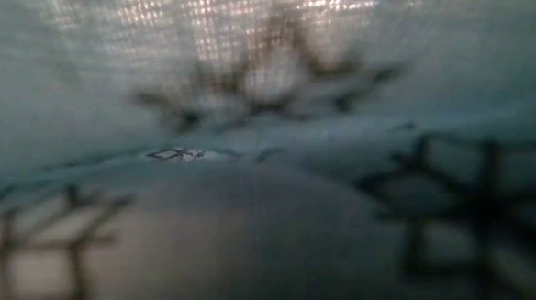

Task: Pick & Place Medicine items
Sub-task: Put the brown bandage into the transparent bin

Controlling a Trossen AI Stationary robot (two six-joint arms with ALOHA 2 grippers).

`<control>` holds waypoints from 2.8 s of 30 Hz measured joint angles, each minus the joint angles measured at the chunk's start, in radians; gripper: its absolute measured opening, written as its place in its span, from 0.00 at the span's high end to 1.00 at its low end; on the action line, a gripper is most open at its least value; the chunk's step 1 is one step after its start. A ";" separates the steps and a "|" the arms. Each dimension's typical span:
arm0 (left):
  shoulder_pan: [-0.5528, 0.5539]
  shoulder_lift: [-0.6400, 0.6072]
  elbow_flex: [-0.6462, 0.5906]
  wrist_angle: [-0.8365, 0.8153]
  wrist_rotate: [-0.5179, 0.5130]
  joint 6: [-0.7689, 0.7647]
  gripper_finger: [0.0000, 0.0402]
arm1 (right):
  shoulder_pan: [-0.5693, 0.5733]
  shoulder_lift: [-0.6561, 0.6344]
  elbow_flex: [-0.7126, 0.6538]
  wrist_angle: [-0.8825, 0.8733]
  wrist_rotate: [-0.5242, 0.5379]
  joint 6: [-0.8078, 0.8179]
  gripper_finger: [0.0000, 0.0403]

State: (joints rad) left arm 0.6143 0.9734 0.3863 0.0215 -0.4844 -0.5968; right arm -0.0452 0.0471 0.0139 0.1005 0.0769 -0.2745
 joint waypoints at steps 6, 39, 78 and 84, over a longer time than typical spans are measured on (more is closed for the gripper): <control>0.083 0.170 0.054 0.002 0.043 0.005 0.28 | 0.000 0.000 0.000 0.000 0.000 0.000 0.52; 0.035 0.574 0.179 -0.031 0.203 0.195 0.27 | 0.000 0.000 0.000 0.000 0.000 0.000 0.52; -0.126 0.349 0.174 -0.235 0.308 -0.244 0.27 | 0.000 0.000 0.000 -0.001 0.000 0.000 0.53; -0.133 0.406 0.175 -0.209 0.305 -0.236 0.27 | 0.000 0.000 0.000 -0.001 0.000 0.000 0.53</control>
State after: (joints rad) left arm 0.4816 1.3796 0.5617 -0.1879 -0.1794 -0.8330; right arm -0.0455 0.0467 0.0143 0.0998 0.0766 -0.2745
